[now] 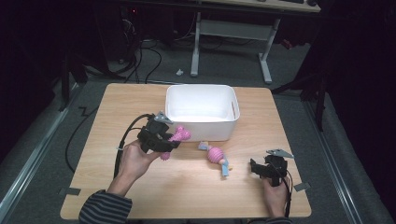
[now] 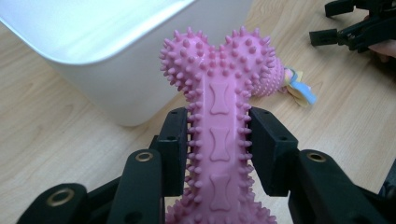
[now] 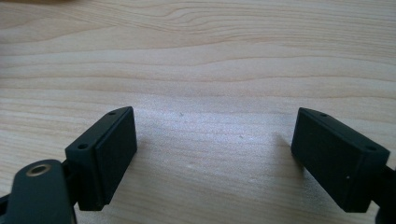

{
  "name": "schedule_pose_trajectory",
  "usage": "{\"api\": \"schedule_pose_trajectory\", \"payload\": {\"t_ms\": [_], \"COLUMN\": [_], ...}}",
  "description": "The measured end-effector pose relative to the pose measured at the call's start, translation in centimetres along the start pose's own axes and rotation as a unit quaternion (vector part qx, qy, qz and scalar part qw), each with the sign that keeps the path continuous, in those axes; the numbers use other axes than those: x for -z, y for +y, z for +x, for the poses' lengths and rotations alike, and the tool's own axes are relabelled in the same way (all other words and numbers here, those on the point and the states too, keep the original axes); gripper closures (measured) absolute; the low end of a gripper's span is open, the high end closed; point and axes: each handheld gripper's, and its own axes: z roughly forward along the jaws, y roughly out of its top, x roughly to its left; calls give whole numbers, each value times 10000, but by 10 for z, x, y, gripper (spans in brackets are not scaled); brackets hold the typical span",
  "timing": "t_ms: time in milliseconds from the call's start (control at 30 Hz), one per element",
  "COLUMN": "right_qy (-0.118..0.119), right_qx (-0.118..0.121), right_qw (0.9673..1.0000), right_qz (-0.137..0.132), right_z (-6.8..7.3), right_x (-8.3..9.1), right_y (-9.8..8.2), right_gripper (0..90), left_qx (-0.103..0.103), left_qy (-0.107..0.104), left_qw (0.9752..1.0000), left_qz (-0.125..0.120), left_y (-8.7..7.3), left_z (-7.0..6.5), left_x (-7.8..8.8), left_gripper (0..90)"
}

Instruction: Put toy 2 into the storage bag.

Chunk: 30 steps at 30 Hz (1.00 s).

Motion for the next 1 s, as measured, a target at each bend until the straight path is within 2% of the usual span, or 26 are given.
{"api": "schedule_pose_trajectory", "payload": {"t_ms": [367, 733, 1000], "right_qy": [2, 4, 4], "right_qx": [-1, 4, 1], "right_qw": [10000, 10000, 10000], "right_qz": [0, -1, -2], "right_z": [0, 0, 0], "right_x": [0, 0, 0], "right_y": [0, 0, 0], "right_gripper": [139, 140, 141], "left_qx": [-29, -73, -103], "left_qy": [-106, -191, -154], "left_qw": [9998, 9996, 9996], "left_qz": [-165, -180, -190], "left_y": [25, 40, 49], "left_z": [9, 13, 16], "left_x": [8, 4, 4], "left_gripper": [596, 596, 596]}}
